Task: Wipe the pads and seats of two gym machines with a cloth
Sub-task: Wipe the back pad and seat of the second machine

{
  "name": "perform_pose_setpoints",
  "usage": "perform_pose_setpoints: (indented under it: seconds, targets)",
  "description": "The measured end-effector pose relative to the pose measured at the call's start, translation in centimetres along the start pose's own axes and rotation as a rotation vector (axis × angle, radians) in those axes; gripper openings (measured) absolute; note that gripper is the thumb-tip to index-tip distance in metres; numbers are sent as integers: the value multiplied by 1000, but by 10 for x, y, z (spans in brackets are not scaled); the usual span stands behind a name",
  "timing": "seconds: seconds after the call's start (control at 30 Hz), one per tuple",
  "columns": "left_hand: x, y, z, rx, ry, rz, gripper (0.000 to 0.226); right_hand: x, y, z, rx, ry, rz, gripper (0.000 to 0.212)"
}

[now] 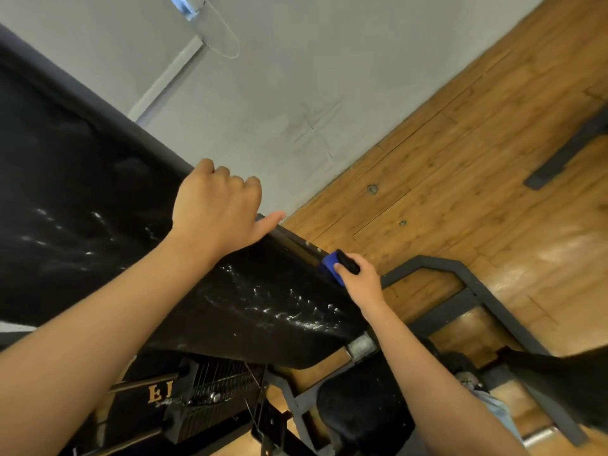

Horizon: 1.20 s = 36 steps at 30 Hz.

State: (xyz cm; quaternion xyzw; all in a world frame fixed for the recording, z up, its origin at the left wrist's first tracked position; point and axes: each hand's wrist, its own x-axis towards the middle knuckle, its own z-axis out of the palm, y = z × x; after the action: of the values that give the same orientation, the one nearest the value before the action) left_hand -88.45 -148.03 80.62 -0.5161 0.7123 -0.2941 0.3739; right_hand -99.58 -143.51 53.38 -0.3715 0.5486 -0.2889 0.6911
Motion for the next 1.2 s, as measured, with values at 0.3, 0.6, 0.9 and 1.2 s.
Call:
perform_pose_setpoints:
  seconds: [0.3, 0.6, 0.9, 1.2]
  targets:
    - [-30, 3, -19, -310, 26, -90, 50, -67, -133, -7, 144, -162, -237, 20]
    - [-107, -3, -43, -1343, 279, -431, 69, -137, -224, -14, 38, -236, -488, 33]
    - [-157, -67, -50, -2006, 645, -530, 42, -201, -300, 67, 80, -487, -763, 26]
    - [-212, -145, -20, -2085, 1013, -778, 39, -225, -358, 149, -155, -446, -1080, 21]
